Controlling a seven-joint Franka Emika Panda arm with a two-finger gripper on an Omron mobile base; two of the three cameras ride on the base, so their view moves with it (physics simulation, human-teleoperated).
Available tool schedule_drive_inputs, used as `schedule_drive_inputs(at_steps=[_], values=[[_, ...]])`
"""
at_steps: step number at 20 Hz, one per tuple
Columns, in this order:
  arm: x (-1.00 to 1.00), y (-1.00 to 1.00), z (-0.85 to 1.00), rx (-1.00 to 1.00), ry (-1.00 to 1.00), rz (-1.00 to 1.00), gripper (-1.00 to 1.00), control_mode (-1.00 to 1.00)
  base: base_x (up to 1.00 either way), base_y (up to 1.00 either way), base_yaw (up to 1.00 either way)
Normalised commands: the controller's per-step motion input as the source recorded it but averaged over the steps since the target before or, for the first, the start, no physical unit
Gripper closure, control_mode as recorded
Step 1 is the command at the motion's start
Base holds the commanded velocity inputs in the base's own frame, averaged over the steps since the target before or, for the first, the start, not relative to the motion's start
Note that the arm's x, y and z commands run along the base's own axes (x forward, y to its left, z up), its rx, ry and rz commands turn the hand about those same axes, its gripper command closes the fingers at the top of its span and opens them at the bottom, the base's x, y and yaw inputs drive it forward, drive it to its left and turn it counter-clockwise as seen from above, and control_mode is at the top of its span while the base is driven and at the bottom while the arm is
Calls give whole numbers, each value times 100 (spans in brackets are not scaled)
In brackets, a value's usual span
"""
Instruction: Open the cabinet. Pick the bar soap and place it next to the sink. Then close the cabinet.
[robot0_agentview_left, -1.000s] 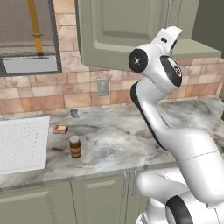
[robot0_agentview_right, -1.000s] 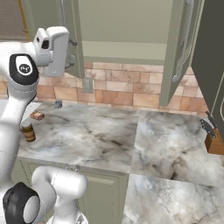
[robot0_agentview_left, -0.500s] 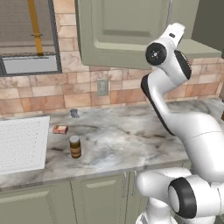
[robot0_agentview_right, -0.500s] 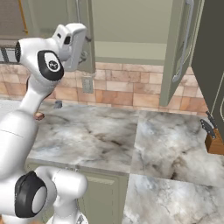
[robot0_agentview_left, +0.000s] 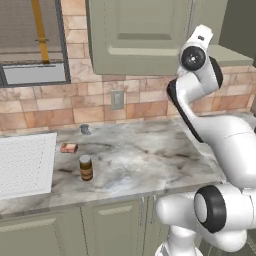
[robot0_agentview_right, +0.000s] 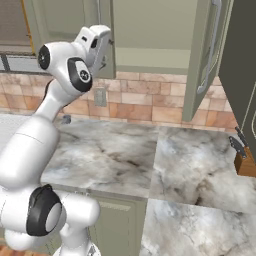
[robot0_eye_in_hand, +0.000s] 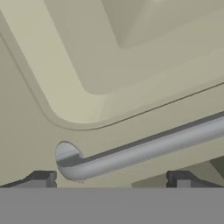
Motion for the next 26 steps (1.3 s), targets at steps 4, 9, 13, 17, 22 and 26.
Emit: schedule_drive_inputs(at_steps=[4, 9, 13, 17, 22, 26], values=[[57, -5, 0, 0, 8, 16, -100, -100, 0, 0, 0], [49, -3, -2, 0, 7, 17, -100, -100, 0, 0, 0], [36, 0, -11, 0, 6, 17, -100, -100, 0, 0, 0], [38, -2, -11, 0, 4, 16, -100, -100, 0, 0, 0], [33, -6, -12, 0, 2, 15, -100, -100, 0, 0, 0], [8, -4, -18, -1, 1, 11, -100, -100, 0, 0, 0]])
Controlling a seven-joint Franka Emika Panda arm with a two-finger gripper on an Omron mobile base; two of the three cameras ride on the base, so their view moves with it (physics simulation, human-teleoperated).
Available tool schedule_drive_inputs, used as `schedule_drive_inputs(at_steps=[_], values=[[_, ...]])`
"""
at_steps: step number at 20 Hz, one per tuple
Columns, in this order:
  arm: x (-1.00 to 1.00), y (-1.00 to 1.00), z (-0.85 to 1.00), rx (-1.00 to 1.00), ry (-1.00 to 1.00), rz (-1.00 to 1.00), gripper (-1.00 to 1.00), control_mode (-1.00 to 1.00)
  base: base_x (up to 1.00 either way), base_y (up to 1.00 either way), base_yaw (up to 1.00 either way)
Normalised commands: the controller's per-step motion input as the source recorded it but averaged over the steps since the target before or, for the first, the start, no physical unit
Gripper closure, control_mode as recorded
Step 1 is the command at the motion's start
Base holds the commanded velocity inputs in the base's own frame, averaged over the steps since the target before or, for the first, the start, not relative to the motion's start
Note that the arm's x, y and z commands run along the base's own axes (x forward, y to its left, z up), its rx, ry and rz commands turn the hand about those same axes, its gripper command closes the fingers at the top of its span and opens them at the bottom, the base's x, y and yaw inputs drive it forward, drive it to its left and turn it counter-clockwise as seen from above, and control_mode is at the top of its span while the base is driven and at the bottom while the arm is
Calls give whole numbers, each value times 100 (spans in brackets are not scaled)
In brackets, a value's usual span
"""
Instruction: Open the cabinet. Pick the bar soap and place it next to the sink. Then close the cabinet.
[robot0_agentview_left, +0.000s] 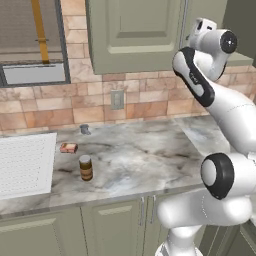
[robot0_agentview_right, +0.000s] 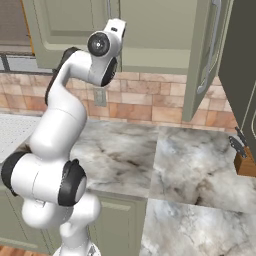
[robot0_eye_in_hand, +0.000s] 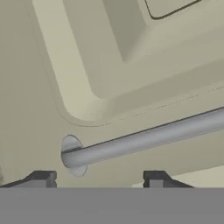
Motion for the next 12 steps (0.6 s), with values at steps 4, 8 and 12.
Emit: schedule_drive_inputs(at_steps=[4, 8, 12], values=[[-3, -15, -4, -4, 0, 3, -100, -100, 0, 0, 0], [-22, -34, 13, -1, 1, -1, -100, -100, 0, 0, 0], [-32, -34, 22, 0, 4, -3, -100, -100, 0, 0, 0]])
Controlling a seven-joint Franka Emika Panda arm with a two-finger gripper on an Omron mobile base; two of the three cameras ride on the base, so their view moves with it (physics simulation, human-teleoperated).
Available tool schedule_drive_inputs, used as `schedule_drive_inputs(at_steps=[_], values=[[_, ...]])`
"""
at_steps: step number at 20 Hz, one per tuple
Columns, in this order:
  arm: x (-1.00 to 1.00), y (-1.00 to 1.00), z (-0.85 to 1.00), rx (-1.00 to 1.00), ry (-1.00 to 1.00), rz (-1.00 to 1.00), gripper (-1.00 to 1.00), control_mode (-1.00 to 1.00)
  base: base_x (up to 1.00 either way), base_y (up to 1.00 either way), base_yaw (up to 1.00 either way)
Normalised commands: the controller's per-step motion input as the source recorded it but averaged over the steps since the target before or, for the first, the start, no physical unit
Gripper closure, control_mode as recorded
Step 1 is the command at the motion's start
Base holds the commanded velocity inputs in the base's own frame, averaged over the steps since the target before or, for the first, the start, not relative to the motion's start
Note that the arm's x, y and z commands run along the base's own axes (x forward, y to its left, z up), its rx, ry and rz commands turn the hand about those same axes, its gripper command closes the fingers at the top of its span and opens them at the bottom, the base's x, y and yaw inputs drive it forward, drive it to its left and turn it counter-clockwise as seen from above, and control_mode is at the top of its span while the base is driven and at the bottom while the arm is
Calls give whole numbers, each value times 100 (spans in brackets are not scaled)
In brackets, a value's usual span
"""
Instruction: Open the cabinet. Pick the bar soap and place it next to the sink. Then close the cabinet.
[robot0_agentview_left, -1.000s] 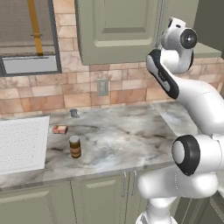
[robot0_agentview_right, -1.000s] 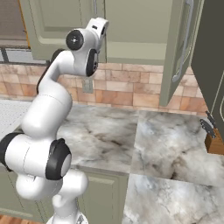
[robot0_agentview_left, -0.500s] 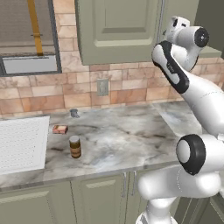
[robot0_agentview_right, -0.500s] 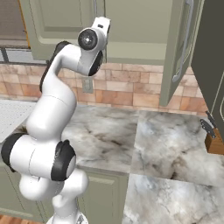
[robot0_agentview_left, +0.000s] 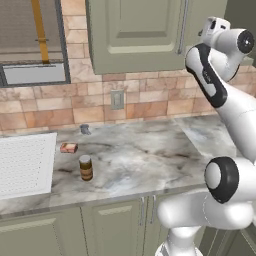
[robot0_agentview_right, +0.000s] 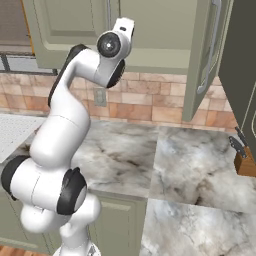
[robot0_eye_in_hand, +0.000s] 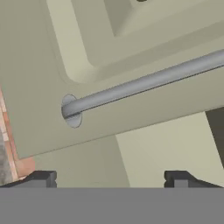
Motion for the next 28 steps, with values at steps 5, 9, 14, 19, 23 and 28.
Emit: schedule_drive_inputs(at_steps=[5, 9, 14, 19, 23, 28], values=[[-51, -22, 18, 0, 2, -5, -100, -100, 0, 0, 0], [-60, -8, 13, 0, 0, -16, -100, -100, 0, 0, 0], [-56, -1, 12, 2, 2, -32, -100, -100, 0, 0, 0], [-61, 5, 3, 6, 0, -40, -100, -100, 0, 0, 0], [-63, 1, 8, 12, 0, -36, -100, -100, 0, 0, 0], [-66, 0, 13, 18, 0, -30, -100, -100, 0, 0, 0]])
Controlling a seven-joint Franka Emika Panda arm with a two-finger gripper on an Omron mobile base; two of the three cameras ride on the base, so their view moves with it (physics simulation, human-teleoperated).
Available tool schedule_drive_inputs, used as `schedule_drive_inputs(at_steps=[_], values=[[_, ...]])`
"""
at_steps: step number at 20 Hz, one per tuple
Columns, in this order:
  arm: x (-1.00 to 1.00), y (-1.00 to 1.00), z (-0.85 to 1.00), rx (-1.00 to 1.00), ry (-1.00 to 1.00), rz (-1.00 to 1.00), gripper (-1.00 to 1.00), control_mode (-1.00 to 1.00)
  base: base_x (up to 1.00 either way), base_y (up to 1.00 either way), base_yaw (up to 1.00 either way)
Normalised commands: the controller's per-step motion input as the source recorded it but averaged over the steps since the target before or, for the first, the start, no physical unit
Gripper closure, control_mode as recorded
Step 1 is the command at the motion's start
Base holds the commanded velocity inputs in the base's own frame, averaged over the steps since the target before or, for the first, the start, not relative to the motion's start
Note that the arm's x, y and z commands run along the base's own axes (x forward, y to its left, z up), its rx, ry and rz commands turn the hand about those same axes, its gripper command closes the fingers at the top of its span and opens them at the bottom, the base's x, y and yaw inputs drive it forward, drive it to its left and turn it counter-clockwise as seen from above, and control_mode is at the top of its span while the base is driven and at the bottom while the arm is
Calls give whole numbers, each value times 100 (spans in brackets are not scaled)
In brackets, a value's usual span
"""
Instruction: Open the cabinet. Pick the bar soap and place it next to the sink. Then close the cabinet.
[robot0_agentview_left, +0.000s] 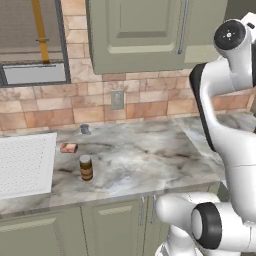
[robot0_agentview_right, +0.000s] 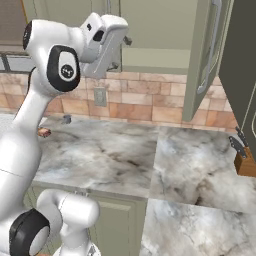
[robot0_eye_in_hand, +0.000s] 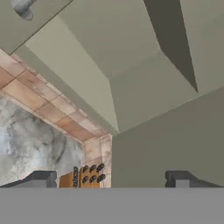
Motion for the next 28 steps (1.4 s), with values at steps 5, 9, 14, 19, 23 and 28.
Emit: schedule_drive_inputs(at_steps=[5, 9, 14, 19, 23, 28], values=[[-74, 0, 10, 20, 0, -20, -100, -100, 0, 0, 0], [-83, 0, 0, 18, -14, -15, -100, -100, 0, 0, 0], [-83, 0, -19, 5, -42, -12, -100, -100, 0, 0, 0], [-78, 0, -30, 0, -53, -10, -100, -100, 0, 0, 0], [-61, -7, -12, 3, -35, -5, -100, -100, 0, 0, 0], [-51, -18, 1, 18, -10, -7, -100, -100, 0, 0, 0]])
